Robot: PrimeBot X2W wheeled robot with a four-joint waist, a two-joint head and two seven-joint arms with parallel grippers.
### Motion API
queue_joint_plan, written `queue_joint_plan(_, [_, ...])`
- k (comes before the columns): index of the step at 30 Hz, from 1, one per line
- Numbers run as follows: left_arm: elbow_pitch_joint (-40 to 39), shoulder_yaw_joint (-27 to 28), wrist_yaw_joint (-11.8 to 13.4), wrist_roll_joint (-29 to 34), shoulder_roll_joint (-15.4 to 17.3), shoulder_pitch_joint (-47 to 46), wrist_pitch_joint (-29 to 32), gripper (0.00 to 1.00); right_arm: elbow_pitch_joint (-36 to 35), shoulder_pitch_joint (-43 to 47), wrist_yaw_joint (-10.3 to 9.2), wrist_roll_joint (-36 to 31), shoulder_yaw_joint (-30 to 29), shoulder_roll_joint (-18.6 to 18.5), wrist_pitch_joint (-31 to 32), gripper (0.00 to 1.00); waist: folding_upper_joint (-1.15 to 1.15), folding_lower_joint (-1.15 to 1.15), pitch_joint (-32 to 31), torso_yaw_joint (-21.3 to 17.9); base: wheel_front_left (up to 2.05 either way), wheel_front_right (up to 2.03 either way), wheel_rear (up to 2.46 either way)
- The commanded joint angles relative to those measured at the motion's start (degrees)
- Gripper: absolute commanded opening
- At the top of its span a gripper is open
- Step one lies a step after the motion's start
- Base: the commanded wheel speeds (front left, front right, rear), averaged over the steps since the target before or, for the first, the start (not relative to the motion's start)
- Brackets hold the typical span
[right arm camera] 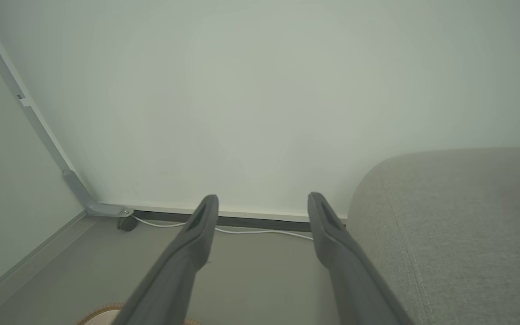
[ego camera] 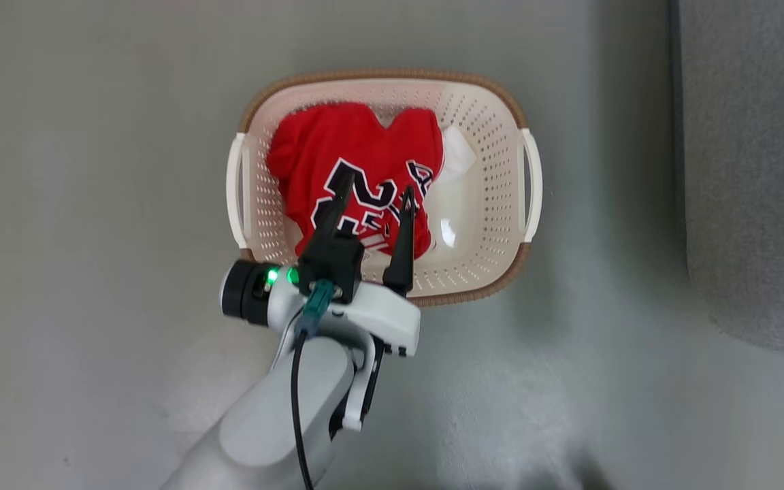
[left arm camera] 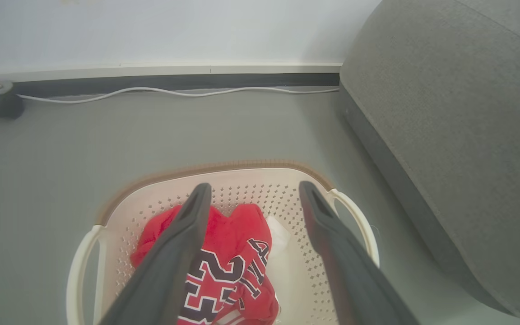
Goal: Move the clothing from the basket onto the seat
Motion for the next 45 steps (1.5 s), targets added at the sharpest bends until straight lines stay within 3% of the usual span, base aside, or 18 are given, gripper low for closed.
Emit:
queue_joint_plan(1, [-0.87, 0.99, 0.46, -0.29, 0.16, -1.52, -0.35, 1.0, -1.94, 0.45, 0.19, 0.55, 0.29, -1.86, -0.34, 1.0, 0.0, 0.0, 2.91, -0.7, 0.0, 0.0, 0.0])
queue_joint_plan(19, [12.78, -2.49, 0.45, -6.03, 0.16, -19.53, -0.35, 1.0, -8.6, -5.49, 0.19, 1.72, 1.43, -3.17, -0.34, 1.0, 0.0, 0.0, 16.84, -3.76, 0.0, 0.0, 0.0])
queue_joint_plan(26, [20.31, -4.87, 1.44, -12.15, 0.16, -23.39, -0.35, 1.0, -9.9, -5.76, 0.19, 1.68, 1.82, -3.45, -0.34, 1.0, 0.0, 0.0, 19.34, -4.29, 0.0, 0.0, 0.0])
queue_joint_plan(45, [34.03, -15.13, 9.47, -27.98, 0.16, -30.59, -0.35, 1.0, -11.02, -5.15, 0.19, 1.88, 2.88, -3.31, -0.34, 1.0, 0.0, 0.0, 20.81, -4.96, 0.0, 0.0, 0.0])
